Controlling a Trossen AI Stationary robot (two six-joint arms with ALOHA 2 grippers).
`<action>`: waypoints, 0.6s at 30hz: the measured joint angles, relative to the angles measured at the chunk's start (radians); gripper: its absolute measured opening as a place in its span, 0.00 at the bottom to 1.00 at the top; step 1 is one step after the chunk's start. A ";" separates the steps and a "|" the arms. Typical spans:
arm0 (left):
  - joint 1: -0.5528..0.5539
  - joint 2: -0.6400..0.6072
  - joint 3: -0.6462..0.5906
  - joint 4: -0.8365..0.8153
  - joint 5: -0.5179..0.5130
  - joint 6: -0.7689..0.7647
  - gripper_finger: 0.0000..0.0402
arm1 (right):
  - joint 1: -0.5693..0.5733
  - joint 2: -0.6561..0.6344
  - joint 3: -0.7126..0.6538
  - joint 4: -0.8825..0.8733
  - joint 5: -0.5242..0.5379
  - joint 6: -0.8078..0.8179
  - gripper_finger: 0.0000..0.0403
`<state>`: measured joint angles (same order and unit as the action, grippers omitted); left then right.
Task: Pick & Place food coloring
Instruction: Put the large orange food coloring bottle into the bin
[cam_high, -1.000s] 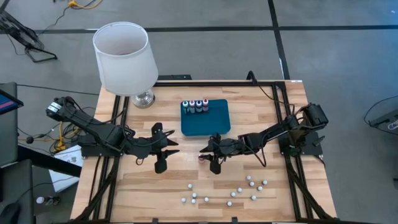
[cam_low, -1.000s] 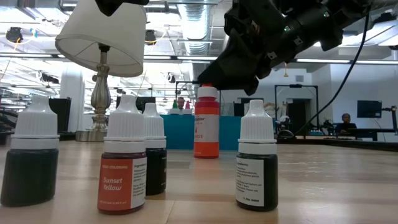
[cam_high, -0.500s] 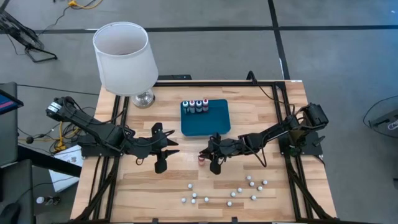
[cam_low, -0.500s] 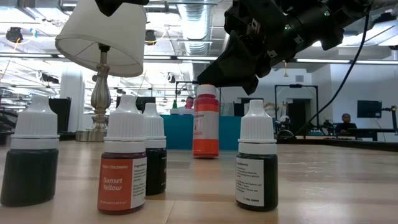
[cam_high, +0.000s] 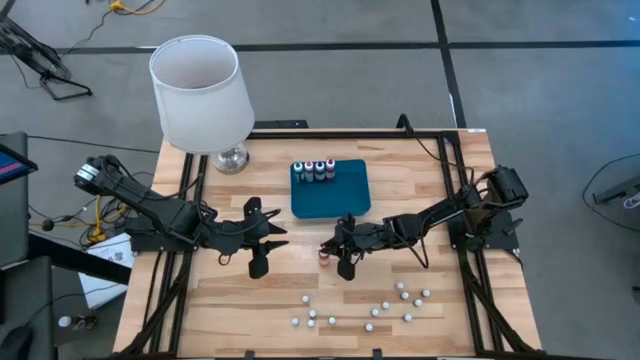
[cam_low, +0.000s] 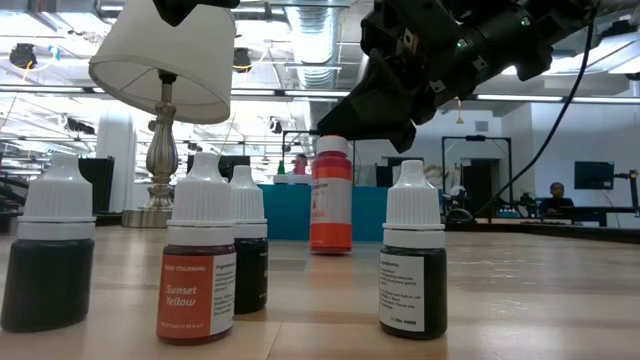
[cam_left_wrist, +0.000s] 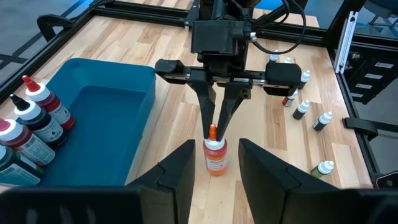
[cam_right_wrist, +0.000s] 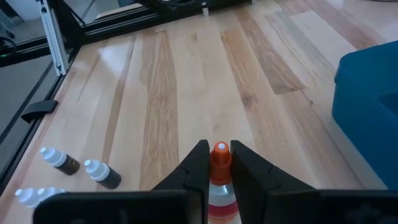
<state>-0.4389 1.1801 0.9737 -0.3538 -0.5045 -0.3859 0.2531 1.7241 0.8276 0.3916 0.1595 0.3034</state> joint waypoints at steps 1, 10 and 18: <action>0.000 0.000 0.000 0.000 0.000 0.000 0.28 | 0.000 0.000 0.000 0.000 0.000 0.003 0.10; 0.000 0.000 0.000 0.000 0.000 0.000 0.28 | 0.000 0.000 0.000 -0.001 -0.001 0.003 0.10; 0.000 0.000 0.000 0.000 0.000 0.000 0.28 | 0.000 0.000 0.000 -0.001 -0.002 0.003 0.11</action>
<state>-0.4390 1.1801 0.9737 -0.3535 -0.5041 -0.3859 0.2531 1.7241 0.8276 0.3904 0.1570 0.3065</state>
